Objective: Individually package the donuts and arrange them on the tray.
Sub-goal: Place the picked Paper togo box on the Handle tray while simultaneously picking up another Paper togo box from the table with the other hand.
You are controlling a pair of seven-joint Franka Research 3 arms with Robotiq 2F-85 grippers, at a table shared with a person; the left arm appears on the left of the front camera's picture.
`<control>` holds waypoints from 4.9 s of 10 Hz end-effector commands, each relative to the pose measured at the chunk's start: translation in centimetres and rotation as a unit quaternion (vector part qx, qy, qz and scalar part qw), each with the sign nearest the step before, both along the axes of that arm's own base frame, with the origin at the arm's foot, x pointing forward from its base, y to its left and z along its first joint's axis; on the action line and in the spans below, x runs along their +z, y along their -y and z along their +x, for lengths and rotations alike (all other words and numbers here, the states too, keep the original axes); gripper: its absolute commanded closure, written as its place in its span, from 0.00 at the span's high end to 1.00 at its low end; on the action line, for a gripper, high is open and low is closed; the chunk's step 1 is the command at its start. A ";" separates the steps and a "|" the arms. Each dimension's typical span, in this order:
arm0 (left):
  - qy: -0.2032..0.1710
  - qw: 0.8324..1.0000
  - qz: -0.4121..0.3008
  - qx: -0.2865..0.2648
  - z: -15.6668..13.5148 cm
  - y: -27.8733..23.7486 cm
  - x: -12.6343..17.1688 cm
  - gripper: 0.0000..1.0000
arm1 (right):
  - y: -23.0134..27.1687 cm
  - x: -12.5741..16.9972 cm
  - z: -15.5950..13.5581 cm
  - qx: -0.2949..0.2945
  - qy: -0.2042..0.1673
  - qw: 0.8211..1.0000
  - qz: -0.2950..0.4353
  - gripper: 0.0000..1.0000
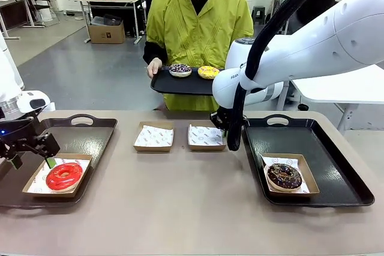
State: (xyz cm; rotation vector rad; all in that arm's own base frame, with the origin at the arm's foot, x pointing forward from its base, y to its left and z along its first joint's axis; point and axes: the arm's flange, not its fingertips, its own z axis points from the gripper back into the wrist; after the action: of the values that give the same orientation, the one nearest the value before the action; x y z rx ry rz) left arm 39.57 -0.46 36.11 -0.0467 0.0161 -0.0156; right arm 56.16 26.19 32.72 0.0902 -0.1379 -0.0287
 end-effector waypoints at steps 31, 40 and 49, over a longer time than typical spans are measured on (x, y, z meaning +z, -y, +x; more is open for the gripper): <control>0.095 0.807 -0.566 0.139 -8.9 -29.0 2.8 1.00 | -2.5 18.2 -5.7 -0.088 0.013 0.996 -0.027 0.00; 0.095 0.807 -0.566 0.139 -8.9 -29.0 2.8 1.00 | -2.5 18.2 -5.7 -0.088 0.013 0.996 -0.027 0.00; 0.061 0.866 -0.486 0.100 -4.3 -24.4 7.3 1.00 | 4.3 19.2 -7.6 -0.044 -0.001 0.999 -0.018 0.01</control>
State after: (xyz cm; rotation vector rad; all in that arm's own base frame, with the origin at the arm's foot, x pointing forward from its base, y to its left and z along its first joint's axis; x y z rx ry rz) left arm 34.18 26.06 41.26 -1.1589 -0.1725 0.2019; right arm 50.15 25.32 51.74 0.0244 -0.1524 -0.1326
